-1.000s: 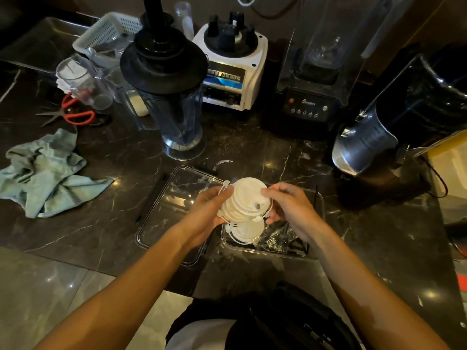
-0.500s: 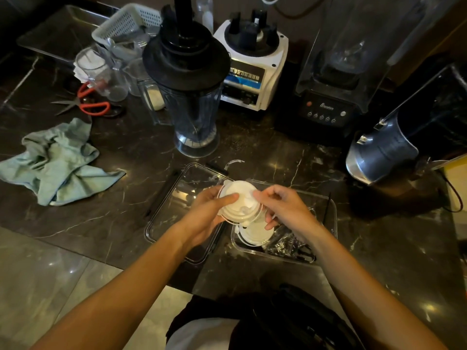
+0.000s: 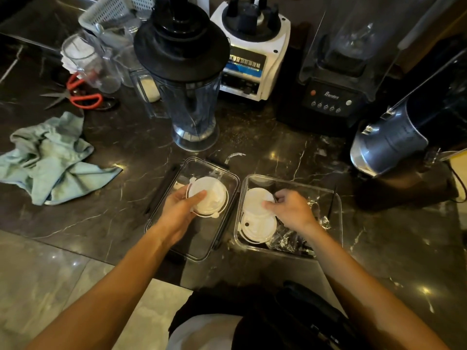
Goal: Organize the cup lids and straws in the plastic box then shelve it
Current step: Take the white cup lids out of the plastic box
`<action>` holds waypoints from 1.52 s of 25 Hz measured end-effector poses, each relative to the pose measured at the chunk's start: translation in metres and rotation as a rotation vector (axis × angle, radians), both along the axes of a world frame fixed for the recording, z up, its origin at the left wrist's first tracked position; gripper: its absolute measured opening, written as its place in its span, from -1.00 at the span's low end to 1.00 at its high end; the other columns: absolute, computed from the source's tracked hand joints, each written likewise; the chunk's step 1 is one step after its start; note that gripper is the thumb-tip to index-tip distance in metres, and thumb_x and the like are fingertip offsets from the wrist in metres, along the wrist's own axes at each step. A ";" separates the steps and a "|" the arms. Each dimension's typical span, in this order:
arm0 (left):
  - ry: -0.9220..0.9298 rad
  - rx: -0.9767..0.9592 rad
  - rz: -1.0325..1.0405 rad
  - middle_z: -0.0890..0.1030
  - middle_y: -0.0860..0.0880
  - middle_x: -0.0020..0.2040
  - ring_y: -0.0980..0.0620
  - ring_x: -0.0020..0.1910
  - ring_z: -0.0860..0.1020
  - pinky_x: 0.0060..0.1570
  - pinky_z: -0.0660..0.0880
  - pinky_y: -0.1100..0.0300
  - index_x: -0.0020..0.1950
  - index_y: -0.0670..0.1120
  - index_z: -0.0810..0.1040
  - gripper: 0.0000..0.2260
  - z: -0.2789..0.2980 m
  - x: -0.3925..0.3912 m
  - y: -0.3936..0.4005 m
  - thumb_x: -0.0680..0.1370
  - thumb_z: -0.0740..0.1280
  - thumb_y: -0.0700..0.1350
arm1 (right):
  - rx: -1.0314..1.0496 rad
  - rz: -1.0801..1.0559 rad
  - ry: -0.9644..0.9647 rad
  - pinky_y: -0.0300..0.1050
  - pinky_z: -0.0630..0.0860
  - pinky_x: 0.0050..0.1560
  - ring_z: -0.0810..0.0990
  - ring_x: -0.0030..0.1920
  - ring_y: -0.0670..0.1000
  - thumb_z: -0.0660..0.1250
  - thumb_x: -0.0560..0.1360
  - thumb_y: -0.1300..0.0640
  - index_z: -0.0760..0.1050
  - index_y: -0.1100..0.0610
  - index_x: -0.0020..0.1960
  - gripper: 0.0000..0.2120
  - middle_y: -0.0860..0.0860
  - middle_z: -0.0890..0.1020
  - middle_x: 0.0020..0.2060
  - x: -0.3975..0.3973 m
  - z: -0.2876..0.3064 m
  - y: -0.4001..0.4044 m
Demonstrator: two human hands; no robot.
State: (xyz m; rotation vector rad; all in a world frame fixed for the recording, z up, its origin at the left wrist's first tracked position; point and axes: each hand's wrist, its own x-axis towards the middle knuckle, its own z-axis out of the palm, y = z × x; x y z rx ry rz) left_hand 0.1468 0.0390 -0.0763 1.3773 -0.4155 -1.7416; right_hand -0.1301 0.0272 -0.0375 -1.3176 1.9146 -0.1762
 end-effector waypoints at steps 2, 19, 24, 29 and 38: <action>-0.117 0.037 0.004 0.65 -0.21 0.24 -0.16 0.21 0.64 -0.10 0.67 0.18 0.35 -0.25 0.55 -0.64 -0.008 0.000 0.005 0.56 0.44 -0.27 | 0.002 -0.006 0.029 0.02 0.61 -0.27 0.69 -0.19 0.10 0.45 0.53 0.03 0.54 0.06 0.02 -0.84 0.06 0.68 -0.12 0.003 -0.003 -0.001; -0.996 -0.248 -0.265 0.44 -0.02 0.25 -0.02 0.16 0.57 0.13 0.58 0.08 0.34 0.00 0.44 -0.48 -0.003 0.002 0.011 0.49 0.48 0.19 | -0.160 0.222 0.241 -0.16 0.43 -0.02 0.58 -0.05 0.02 0.32 0.64 0.16 0.60 0.11 0.13 -0.89 0.06 0.51 0.21 0.002 0.013 0.018; -0.829 -0.408 -0.355 0.61 0.01 -0.04 0.06 -0.13 0.64 -0.14 0.57 0.28 0.13 -0.01 0.60 -0.77 0.043 -0.036 0.005 0.53 0.50 -0.01 | -0.022 0.456 0.121 0.04 0.58 0.11 0.60 0.07 -0.01 0.41 0.57 0.00 0.51 0.03 0.27 -0.70 -0.03 0.57 0.10 0.003 0.010 0.019; -0.685 -0.473 -0.840 0.65 0.02 0.13 0.10 0.03 0.65 0.06 0.60 0.22 0.35 -0.01 0.56 -0.61 0.064 -0.078 0.005 0.54 0.50 -0.08 | 0.084 0.539 0.122 0.08 0.53 0.21 0.56 0.20 0.06 0.51 0.46 -0.01 0.47 0.03 0.40 -0.45 -0.01 0.52 0.24 0.003 0.001 0.010; -0.898 -0.521 -0.996 0.58 -0.09 0.39 -0.07 0.34 0.56 0.28 0.55 -0.03 0.52 -0.06 0.38 -0.37 0.065 -0.102 0.002 0.49 0.52 -0.15 | 0.168 0.410 -0.019 -0.08 0.43 -0.22 0.54 -0.11 -0.04 0.61 0.36 0.09 0.42 0.08 0.07 -0.56 -0.03 0.56 -0.06 -0.011 0.008 0.004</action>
